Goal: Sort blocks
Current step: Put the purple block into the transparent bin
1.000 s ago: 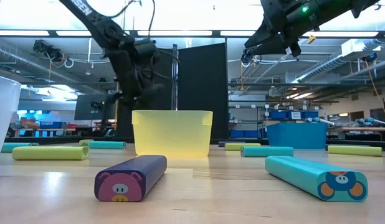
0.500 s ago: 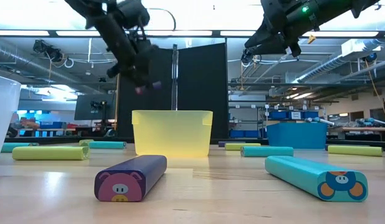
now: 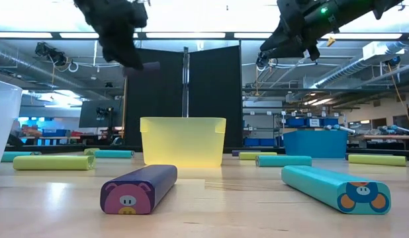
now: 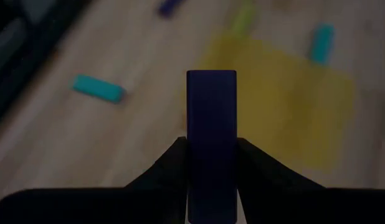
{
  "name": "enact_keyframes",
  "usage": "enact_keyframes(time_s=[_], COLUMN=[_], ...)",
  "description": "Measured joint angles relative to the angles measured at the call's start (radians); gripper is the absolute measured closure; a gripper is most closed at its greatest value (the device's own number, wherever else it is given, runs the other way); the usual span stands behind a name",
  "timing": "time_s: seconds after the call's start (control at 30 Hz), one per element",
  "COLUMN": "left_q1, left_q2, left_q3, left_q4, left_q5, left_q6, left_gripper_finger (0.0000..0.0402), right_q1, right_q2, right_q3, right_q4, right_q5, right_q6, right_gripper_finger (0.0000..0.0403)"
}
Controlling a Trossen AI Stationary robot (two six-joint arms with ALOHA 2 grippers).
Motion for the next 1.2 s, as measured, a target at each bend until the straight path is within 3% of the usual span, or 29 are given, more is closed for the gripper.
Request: enact_keyframes(time_s=[0.17, 0.5, 0.83, 1.2], left_q1=[-0.155, -0.384, -0.53, -0.671], left_q2=[-0.004, -0.004, 0.009, 0.135], left_q3=[0.0, 0.0, 0.0, 0.0], left_q4=[-0.071, -0.092, -0.064, -0.039], left_q5=[0.064, 0.072, 0.068, 0.095], left_q6=[0.005, -0.128, -0.268, -0.39], left_gripper_finger=[0.0296, 0.0296, 0.0296, 0.0296], right_q1=[0.0, 0.002, 0.038, 0.04], right_q2=[0.0, 0.0, 0.0, 0.0], right_q3=[0.0, 0.0, 0.0, 0.0], right_q4=[-0.008, -0.012, -0.012, -0.012], right_q5=[-0.001, -0.011, -0.011, -0.011], right_q6=[0.005, 0.065, 0.057, 0.057], right_gripper_finger=[0.0204, 0.021, 0.0211, 0.0215])
